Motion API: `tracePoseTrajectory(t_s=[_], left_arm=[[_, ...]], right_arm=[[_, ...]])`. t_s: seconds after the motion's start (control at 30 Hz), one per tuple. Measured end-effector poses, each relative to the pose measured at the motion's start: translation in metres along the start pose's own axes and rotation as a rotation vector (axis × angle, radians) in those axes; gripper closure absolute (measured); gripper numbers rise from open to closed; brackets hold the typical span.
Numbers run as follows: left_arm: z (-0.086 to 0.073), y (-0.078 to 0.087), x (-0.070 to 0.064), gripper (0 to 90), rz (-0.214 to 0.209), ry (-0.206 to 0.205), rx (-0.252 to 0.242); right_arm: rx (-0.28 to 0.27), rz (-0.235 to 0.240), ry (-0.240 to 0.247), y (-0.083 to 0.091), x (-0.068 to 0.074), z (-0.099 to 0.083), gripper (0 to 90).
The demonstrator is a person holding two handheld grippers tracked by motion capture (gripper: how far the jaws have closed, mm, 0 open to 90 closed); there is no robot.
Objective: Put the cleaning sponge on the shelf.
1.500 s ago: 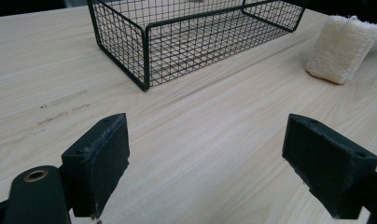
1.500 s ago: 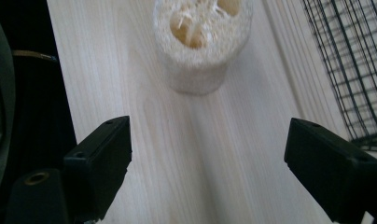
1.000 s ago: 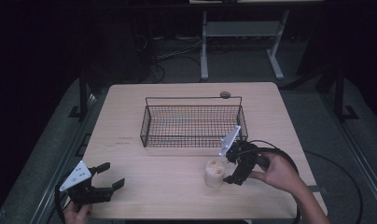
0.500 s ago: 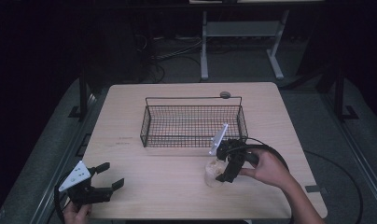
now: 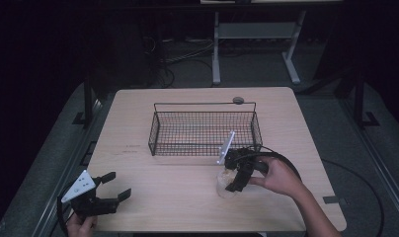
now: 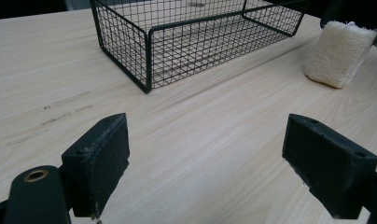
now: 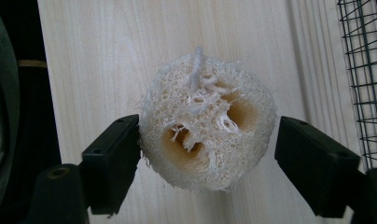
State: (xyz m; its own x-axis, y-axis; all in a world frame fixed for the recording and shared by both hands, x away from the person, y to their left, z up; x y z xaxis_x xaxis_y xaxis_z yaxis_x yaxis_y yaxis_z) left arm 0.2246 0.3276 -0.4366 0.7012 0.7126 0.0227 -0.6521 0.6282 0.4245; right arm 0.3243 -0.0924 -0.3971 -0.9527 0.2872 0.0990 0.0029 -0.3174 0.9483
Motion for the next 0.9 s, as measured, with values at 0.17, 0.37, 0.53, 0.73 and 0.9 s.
tracePoseTrajectory(t_s=[0.17, 0.37, 0.53, 0.73, 0.9], left_arm=[[0.0, 0.001, 0.0, 14.0, 0.002, 0.004, -0.004], [0.0, 0.001, 0.0, 14.1, 0.002, 0.005, -0.005], [0.0, 0.001, 0.0, 14.1, 0.001, 0.006, -0.007], [0.0, 0.002, 0.0, 14.1, 0.002, 0.005, -0.007], [0.0, 0.002, 0.0, 14.1, 0.003, 0.006, -0.008]], right_arm=[[0.005, 0.005, -0.004, 0.001, -0.001, 0.001, 28.4], [0.001, 0.0, -0.002, 0.006, 0.0, 0.003, 28.7], [-0.019, -0.001, 0.006, 0.018, 0.0, 0.009, 28.8], [-0.036, 0.005, 0.008, 0.029, -0.003, 0.014, 28.9], [-0.038, 0.006, 0.007, 0.037, -0.007, 0.019, 28.9]])
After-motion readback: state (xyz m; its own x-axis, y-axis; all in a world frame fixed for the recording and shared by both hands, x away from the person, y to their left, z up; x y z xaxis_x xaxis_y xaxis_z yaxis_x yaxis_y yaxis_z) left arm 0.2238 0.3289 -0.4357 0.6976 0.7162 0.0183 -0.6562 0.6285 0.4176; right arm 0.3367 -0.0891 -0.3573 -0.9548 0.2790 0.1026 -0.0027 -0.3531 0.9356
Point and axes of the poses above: each handheld gripper's, and its own axes: y roughly backward along the jaws, z roughly out of its top, x roughly to its left, the point moved 1 cm from there along -y, roughly forward along the jaws, and after that the axes turned 6 degrees about -y, right-handed, at the moved point
